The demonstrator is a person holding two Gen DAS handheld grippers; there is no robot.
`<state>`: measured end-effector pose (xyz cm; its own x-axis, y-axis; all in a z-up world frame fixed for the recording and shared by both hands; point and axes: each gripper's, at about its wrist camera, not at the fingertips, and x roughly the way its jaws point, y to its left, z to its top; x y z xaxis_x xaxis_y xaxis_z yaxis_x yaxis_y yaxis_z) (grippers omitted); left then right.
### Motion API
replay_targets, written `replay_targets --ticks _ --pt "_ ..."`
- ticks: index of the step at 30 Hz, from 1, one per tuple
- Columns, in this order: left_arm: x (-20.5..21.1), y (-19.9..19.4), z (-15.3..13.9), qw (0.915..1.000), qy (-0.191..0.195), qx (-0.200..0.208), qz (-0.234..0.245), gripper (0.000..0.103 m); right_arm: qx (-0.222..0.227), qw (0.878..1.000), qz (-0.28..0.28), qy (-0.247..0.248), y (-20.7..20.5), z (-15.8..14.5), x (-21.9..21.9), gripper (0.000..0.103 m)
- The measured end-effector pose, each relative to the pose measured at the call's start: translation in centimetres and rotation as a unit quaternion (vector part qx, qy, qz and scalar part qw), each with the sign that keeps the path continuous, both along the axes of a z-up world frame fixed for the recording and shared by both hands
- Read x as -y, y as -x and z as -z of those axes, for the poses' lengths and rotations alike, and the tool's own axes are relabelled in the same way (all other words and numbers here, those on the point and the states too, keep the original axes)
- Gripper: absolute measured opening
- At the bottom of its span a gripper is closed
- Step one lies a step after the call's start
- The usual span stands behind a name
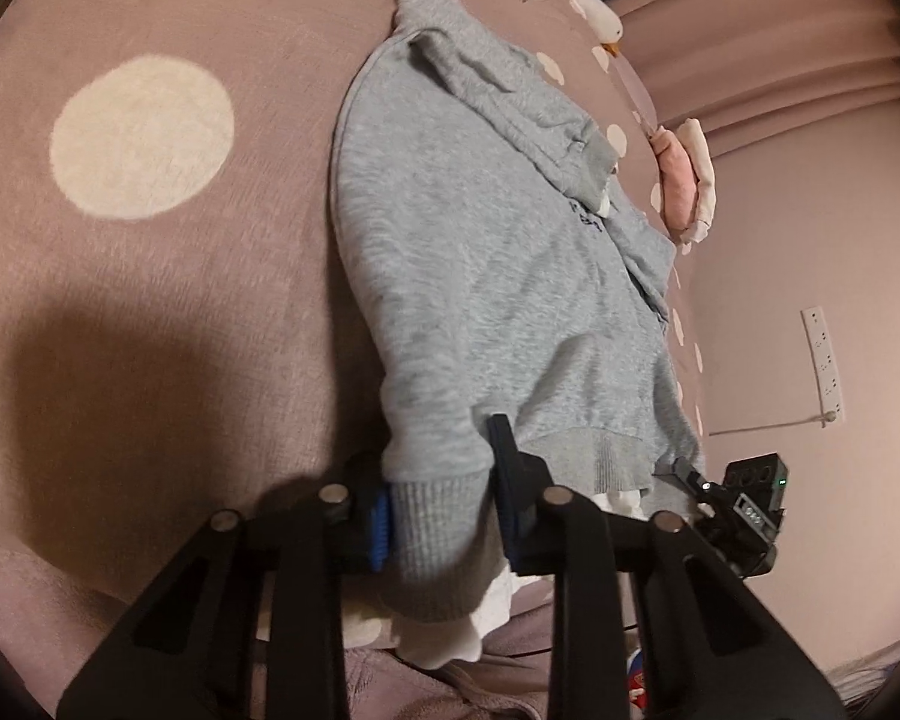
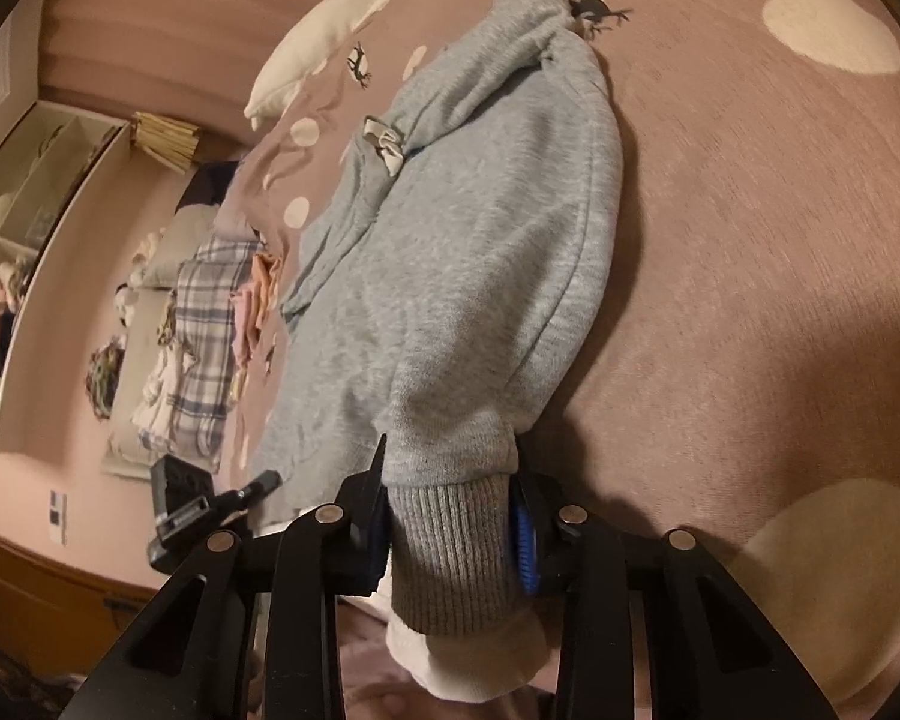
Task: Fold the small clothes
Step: 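Lift the held hem with both grippers and fold it toward the collar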
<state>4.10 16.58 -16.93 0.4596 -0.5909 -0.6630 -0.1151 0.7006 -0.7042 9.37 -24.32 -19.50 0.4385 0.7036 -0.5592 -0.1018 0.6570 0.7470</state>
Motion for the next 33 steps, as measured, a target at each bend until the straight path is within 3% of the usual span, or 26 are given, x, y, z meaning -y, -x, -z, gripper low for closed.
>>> replay_targets --ticks 10,18,33 --pt "1.0 -0.2 -3.0 0.9958 0.03 0.08 0.033 0.019 0.051 0.998 -0.006 -0.037 0.3 -2.2 -0.3 0.033" --pt "0.6 -0.8 -3.4 0.9931 0.061 0.094 0.034 0.019 0.077 0.995 -0.011 -0.056 0.0 -3.4 -0.8 0.033" --pt "1.1 -3.0 -4.9 0.9895 0.039 0.131 0.047 0.019 0.112 0.993 -0.011 -0.045 -1.0 -5.5 -1.8 0.033"
